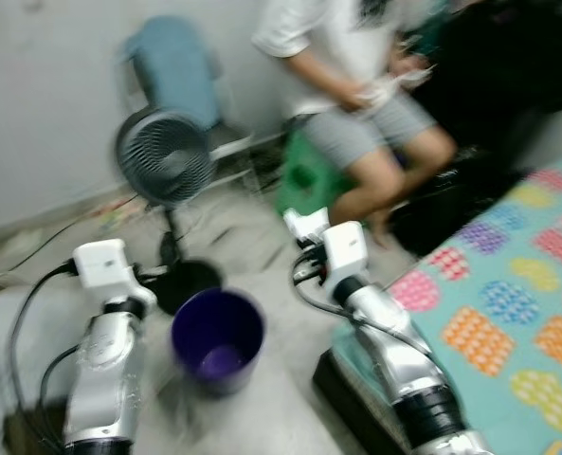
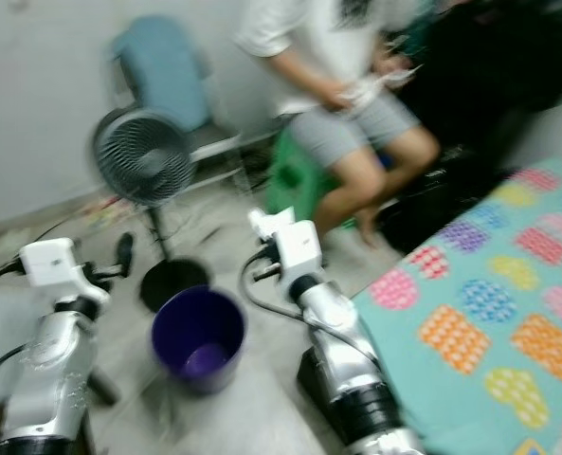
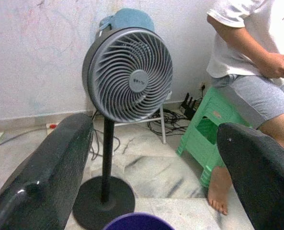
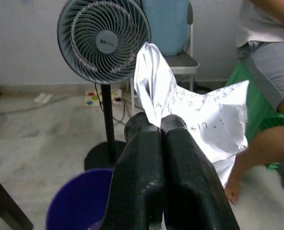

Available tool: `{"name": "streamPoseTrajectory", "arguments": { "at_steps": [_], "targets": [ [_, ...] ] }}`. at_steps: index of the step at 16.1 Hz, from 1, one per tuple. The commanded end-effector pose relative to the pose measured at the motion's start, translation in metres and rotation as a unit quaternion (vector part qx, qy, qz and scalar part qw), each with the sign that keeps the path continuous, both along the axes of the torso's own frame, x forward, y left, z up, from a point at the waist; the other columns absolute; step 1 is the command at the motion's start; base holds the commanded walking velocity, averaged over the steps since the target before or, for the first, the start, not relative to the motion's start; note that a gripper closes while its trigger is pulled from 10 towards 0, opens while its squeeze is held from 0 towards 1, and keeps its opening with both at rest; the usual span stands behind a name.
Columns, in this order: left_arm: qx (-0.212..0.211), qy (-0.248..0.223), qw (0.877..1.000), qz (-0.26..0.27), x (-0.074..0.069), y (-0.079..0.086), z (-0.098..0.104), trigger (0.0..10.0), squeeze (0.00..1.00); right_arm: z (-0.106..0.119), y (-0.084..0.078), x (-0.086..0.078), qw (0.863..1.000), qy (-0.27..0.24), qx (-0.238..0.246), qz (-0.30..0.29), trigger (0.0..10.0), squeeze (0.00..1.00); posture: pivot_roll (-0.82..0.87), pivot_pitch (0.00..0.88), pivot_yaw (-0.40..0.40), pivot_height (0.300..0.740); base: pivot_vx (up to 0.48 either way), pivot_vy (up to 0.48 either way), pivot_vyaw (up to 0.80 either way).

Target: Clean up the room

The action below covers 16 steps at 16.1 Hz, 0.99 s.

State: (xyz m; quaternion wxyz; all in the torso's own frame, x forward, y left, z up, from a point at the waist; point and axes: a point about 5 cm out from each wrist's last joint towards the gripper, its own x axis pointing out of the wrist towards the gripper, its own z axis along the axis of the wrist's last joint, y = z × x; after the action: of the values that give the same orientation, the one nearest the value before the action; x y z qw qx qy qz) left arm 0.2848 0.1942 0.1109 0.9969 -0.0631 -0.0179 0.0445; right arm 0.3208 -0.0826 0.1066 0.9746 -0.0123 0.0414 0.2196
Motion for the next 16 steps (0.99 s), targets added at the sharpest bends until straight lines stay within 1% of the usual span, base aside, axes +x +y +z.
{"name": "streamPoseTrajectory", "arguments": {
  "at_steps": [1, 2, 8, 13, 14, 16],
  "targets": [
    [0.005, -0.001, 1.000, 0.003, -0.0001, 0.0027, 0.0012, 10.0, 0.00, 0.0046, 0.0041, 0.0017, 1.000, -0.008, 0.004, 0.005, 10.0, 0.00, -0.07, 0.000, -0.070, 0.740, 0.000, 0.000, 0.80],
    [0.004, -0.002, 1.000, 0.002, 0.0001, 0.0024, 0.0014, 10.0, 0.00, 0.0047, 0.0040, 0.0018, 1.000, -0.008, 0.004, 0.005, 10.0, 0.00, -0.07, 0.000, -0.071, 0.740, 0.000, 0.000, 0.80],
    [-0.003, -0.003, 1.000, -0.004, 0.0008, 0.0012, 0.0018, 10.0, 0.00, 0.0049, 0.0045, 0.0018, 1.000, -0.010, 0.003, 0.006, 10.0, 0.00, -0.07, 0.000, -0.069, 0.740, 0.000, 0.000, 0.00],
    [-0.005, -0.003, 1.000, -0.009, 0.0017, -0.0002, 0.0022, 10.0, 0.00, 0.0050, 0.0050, 0.0015, 1.000, -0.011, 0.002, 0.006, 10.0, 0.00, -0.07, 0.000, -0.066, 0.740, 0.000, 0.000, 0.80],
    [-0.006, -0.004, 1.000, -0.011, 0.0018, -0.0005, 0.0022, 10.0, 0.00, 0.0050, 0.0049, 0.0015, 1.000, -0.011, 0.002, 0.005, 10.0, 0.00, -0.07, 0.000, -0.066, 0.740, 0.000, 0.000, 0.55],
    [-0.011, -0.005, 1.000, -0.016, 0.0020, -0.0015, 0.0026, 10.0, 0.00, 0.0048, 0.0047, 0.0018, 1.000, -0.010, 0.002, 0.004, 10.0, 0.00, -0.07, 0.000, -0.067, 0.740, 0.000, 0.000, 0.00]
  ]
}}
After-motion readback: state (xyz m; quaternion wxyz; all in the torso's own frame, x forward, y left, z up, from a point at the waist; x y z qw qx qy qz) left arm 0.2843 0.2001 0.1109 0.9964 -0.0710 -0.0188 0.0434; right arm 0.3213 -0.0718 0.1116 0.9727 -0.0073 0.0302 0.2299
